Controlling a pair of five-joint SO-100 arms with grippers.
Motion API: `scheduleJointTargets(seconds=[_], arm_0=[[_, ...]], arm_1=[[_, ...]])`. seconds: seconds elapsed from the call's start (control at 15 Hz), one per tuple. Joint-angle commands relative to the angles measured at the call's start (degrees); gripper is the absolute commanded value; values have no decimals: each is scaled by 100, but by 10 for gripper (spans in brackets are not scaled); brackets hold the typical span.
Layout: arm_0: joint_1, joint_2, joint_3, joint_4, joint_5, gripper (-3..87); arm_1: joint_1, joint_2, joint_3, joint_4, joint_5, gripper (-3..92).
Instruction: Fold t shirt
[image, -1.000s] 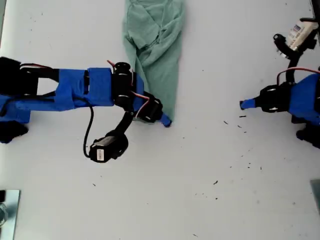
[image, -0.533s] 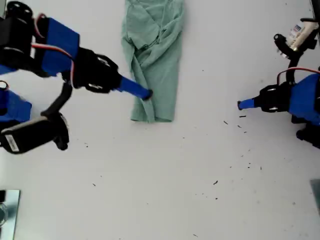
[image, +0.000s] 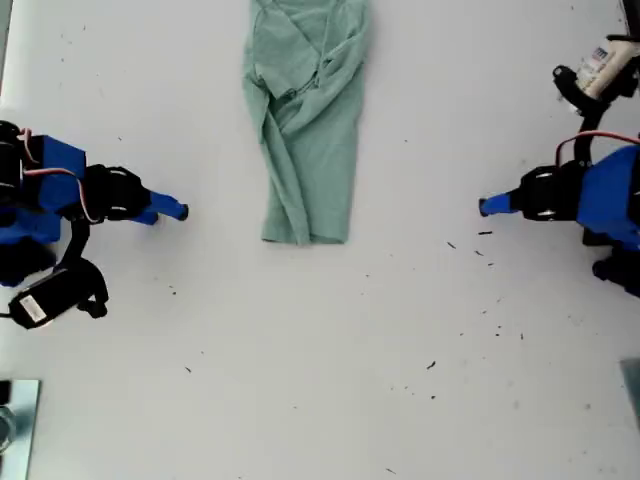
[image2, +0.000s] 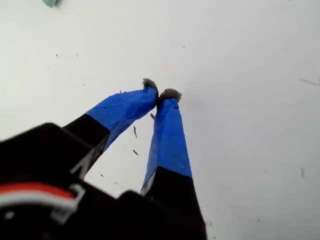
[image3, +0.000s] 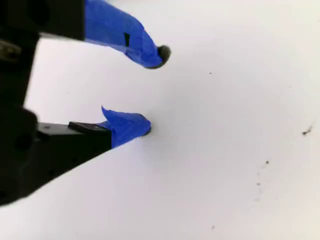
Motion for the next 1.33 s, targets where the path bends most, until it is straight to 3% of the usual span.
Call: scheduleJointTargets(seconds=[0.0, 0.07, 0.13, 0.2, 0.47, 0.73, 1.13, 1.2, 1.27], arm_0=[[26, -378, -510, 53, -211, 133], [158, -879, -1336, 396, -193, 175], [360, -1485, -2452, 835, -149, 228], [527, -2285, -3779, 1310, 0, 258], [703, -5687, -8095, 2514, 817, 286], [668, -7031, -9053, 2610, 949, 292], [387, -7479, -8648, 2505, 949, 275], [360, -7761, -8701, 2338, 1028, 262], [308, -8156, -8780, 2162, 1090, 178]], arm_1=[[-132, 26, 272, -97, 334, 22], [-264, 26, -9, -88, 431, 24], [-404, -202, -580, -220, 475, 158], [-527, -1063, -1468, -439, 475, 205], [-1090, -6056, -5572, -782, 105, 278], [-1107, -9044, -7937, -844, -343, 286], [-879, -12164, -10301, -1072, -1028, 280], [-826, -12463, -10354, -1257, -1055, 275], [-756, -12735, -10336, -1433, -1037, 265]])
